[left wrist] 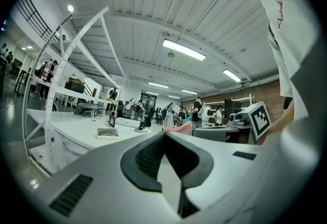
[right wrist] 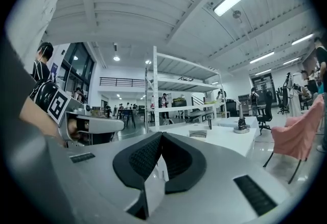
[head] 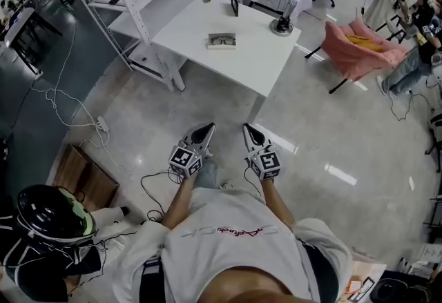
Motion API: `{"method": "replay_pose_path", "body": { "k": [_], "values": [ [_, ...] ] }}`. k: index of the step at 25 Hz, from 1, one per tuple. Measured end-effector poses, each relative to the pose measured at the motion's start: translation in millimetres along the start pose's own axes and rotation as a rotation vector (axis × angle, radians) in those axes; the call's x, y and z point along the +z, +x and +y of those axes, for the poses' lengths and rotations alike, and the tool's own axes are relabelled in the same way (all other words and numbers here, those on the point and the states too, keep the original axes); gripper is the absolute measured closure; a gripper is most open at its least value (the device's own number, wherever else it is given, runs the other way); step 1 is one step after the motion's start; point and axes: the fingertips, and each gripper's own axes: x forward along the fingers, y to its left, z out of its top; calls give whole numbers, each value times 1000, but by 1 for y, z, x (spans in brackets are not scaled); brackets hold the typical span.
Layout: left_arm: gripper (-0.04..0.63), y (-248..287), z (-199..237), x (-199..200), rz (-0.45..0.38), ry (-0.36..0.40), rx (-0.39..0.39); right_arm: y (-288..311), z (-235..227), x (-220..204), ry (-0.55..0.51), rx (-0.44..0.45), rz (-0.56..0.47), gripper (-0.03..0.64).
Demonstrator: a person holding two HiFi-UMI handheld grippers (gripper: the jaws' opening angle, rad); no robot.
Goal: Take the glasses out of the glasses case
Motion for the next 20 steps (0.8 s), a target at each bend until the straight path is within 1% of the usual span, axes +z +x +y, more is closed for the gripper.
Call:
{"method": "replay_pose_path", "body": {
  "k": [3,8,14,20],
  "values": [
    [569,8,8,-4,-3,-15,12,6,-6,-4,2,3,1,620],
    [569,28,20,5,-12,-8,6,22,-22,-6,8,-5,6,620],
    [569,59,52,11,-23,-21,-6,62,-41,-1,-6,-3,10,620],
    [569,94,89,20,-21,-29,-27,104,-66,4,-17,-29,7,620]
  ]
}}
